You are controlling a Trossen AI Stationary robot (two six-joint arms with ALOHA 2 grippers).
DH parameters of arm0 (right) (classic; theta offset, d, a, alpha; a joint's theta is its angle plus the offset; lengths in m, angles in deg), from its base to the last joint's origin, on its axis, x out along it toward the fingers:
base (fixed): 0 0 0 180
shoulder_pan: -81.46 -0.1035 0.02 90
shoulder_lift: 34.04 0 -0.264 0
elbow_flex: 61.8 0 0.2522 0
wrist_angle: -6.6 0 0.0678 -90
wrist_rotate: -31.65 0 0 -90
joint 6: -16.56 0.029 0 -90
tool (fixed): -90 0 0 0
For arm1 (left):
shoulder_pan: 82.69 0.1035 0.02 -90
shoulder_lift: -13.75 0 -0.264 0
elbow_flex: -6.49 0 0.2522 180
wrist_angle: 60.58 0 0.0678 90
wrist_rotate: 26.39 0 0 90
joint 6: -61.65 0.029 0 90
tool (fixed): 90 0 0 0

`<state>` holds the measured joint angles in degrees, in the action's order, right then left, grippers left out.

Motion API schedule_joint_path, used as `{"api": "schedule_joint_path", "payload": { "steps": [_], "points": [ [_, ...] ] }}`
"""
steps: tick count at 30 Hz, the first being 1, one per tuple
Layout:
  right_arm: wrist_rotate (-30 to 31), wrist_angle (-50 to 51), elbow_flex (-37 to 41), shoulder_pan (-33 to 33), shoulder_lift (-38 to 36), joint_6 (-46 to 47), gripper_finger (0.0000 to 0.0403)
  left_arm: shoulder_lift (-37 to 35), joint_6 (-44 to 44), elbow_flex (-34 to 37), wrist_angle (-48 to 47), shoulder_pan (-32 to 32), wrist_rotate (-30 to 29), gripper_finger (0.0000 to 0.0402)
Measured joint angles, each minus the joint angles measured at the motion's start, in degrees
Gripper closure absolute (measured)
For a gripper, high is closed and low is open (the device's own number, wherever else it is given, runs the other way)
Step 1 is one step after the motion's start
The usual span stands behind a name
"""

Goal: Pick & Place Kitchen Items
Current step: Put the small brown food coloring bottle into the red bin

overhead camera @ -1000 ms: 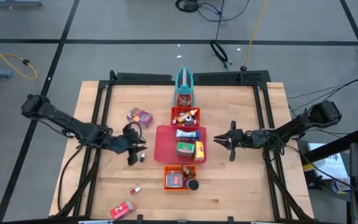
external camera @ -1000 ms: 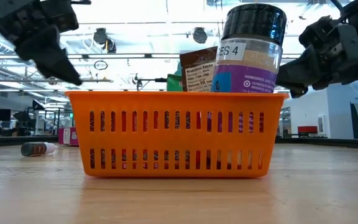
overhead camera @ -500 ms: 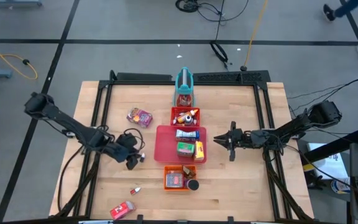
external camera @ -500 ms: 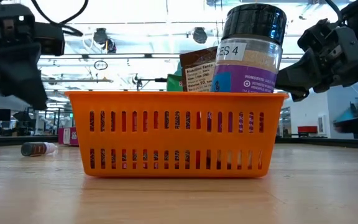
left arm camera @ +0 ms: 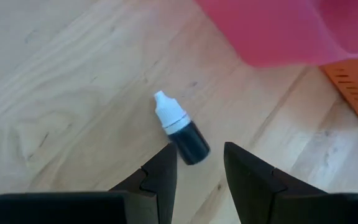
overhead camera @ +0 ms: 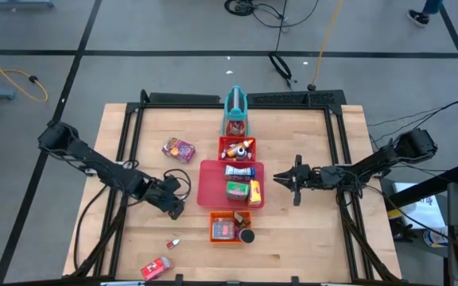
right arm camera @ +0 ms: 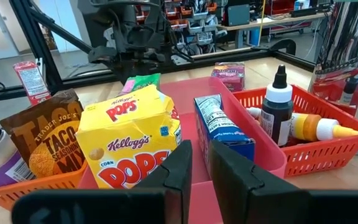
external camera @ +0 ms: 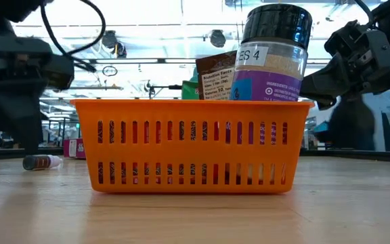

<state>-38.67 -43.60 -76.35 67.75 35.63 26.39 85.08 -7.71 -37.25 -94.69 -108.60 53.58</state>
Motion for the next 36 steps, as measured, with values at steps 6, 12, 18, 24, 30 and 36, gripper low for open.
{"api": "schedule_joint_path", "payload": {
  "steps": [6, 12, 18, 24, 30, 36],
  "points": [
    [0.0, 0.21, 0.0, 0.0, 0.0, 0.0, 0.0355, 2.38, -1.46, 0.0, 0.71, 1.7, 1.59, 0.0268],
    [0.0, 0.46, 0.02, 0.0, 0.0, -0.02, 0.0355, 4.3, -1.46, 0.0, 1.32, 3.29, 2.46, 0.0268],
    [0.0, 0.45, 0.02, 0.0, -0.02, 0.0, 0.0355, 8.27, -1.48, -0.28, 1.78, 4.89, 3.47, 0.0268],
    [0.0, 0.5, 0.04, 0.01, -0.02, 0.0, 0.0355, 9.61, -1.07, -0.59, 0.41, 5.55, 3.39, 0.0293],
    [0.0, 0.5, 0.04, 0.02, -0.02, 0.0, 0.0355, 9.14, 0.24, -0.86, -0.38, 5.22, 2.99, 0.0375],
    [0.0, 0.5, 0.04, 0.02, -0.02, 0.0, 0.0355, 7.5, -0.02, -0.65, -0.36, 5.04, 2.81, 0.0362]
  ]
}}
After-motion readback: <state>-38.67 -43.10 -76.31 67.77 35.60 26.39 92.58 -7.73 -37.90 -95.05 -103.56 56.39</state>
